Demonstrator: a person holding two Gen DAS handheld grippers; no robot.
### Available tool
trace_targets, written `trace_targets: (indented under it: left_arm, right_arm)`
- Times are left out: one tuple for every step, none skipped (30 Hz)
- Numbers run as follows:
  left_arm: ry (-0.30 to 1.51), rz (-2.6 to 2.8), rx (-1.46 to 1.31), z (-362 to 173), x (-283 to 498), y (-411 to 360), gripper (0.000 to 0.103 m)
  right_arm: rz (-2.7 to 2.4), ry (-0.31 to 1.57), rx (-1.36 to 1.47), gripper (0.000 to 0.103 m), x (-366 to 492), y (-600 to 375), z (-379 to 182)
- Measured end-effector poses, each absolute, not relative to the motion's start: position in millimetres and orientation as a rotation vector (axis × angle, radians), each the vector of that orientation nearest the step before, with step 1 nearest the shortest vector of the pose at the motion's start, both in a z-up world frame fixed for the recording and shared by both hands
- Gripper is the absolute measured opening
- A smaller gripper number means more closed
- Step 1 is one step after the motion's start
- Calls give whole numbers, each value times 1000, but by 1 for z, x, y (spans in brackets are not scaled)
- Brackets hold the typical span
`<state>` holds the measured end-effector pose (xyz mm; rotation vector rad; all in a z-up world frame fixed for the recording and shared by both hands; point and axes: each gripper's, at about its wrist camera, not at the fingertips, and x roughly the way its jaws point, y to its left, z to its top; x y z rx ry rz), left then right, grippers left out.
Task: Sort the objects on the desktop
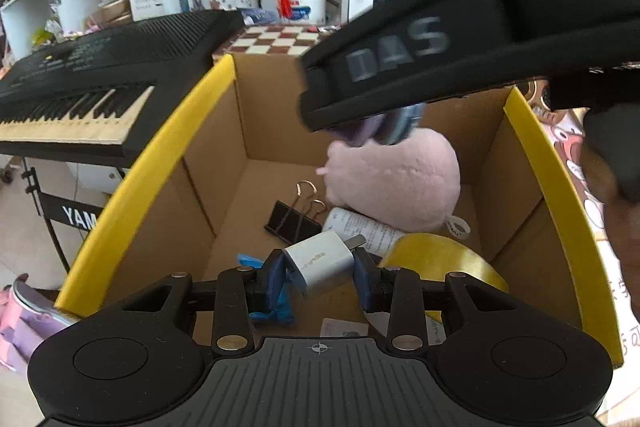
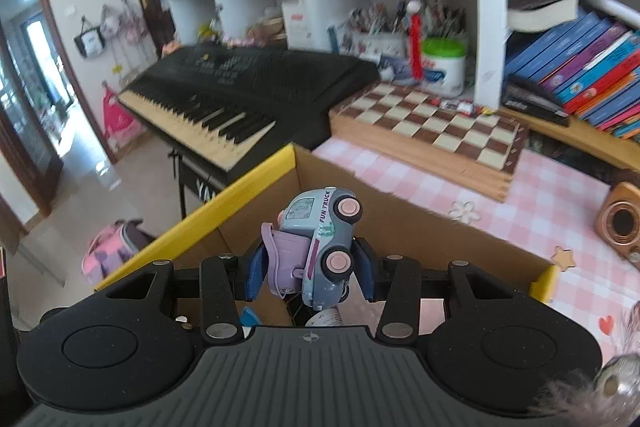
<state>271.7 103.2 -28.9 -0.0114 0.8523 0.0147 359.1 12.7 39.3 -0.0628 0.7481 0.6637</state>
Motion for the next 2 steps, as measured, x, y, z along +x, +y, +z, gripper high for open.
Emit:
trace_targets:
  left_arm:
    - [856, 13, -14, -29, 274, 103, 35]
    - [857, 11, -13, -30, 275, 103, 35]
  right_arm:
    - [673, 764, -67, 42, 362, 15, 36]
    - [680, 784, -67, 42, 366, 17, 32]
